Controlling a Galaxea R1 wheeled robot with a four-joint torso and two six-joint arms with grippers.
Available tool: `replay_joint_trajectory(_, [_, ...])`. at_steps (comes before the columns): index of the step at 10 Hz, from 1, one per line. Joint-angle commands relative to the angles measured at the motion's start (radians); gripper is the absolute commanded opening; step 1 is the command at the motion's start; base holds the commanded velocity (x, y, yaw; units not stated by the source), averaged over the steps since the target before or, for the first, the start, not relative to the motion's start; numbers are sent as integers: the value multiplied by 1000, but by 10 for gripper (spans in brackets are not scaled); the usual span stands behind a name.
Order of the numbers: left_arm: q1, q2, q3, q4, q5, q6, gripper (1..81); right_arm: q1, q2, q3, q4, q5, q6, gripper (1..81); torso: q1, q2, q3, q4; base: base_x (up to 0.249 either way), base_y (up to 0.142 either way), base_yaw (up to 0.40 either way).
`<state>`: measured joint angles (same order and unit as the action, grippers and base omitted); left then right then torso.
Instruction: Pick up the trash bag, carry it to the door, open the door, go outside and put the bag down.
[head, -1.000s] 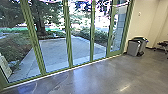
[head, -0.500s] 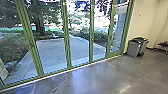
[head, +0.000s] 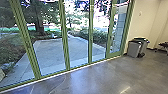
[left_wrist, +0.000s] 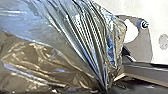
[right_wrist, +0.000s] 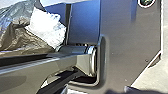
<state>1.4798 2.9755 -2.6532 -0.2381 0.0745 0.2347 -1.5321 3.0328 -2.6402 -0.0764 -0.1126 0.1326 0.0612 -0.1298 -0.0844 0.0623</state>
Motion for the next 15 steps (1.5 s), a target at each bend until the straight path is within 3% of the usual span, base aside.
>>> replay_joint_trajectory(1, [-48, -6, 2, 6, 62, 5, 10, 48, 16, 11, -6, -62, -5, 811, 0, 0, 0, 0, 151, -66, 0])
replay_joint_trajectory(15, [-48, 4, 2, 8, 62, 5, 10, 45, 20, 3, -6, -62, -5, 811, 0, 0, 0, 0, 152, -66, 0])
